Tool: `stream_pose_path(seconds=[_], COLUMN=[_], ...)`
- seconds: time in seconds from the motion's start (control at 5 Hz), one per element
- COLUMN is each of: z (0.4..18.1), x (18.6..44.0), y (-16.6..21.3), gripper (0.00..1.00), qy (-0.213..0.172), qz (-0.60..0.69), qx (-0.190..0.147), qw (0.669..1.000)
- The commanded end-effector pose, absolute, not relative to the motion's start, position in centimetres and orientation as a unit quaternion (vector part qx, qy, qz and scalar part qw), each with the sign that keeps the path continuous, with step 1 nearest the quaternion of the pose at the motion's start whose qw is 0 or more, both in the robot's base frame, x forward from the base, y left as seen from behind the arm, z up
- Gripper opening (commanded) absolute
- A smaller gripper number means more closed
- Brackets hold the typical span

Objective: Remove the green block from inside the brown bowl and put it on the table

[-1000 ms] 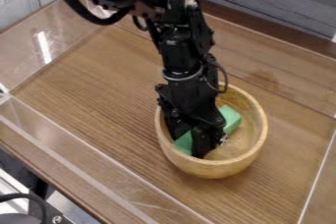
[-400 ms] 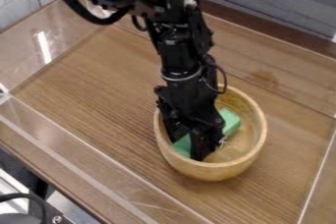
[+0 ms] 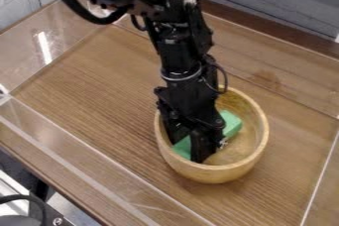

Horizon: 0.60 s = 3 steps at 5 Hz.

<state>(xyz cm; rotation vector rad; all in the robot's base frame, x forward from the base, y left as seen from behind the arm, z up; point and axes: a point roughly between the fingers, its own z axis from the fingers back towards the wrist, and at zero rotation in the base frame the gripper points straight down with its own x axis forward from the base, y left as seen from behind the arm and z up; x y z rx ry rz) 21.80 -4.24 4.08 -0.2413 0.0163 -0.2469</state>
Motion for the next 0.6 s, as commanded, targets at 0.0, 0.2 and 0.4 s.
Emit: stream_pose_path(seconds=[0.0,0.2,0.4], z=[5.63,5.79,5.94], x=[22.85,22.96,23.1], y=[-3.91,-3.69,-3.45], gripper=[0.0,0.0,0.0], qy=[-0.025,-0.027,-0.029], qz=[-0.12,-0.117,-0.114], qx=[-0.12,-0.121,-0.123], qw=[0.985,0.985,0.985])
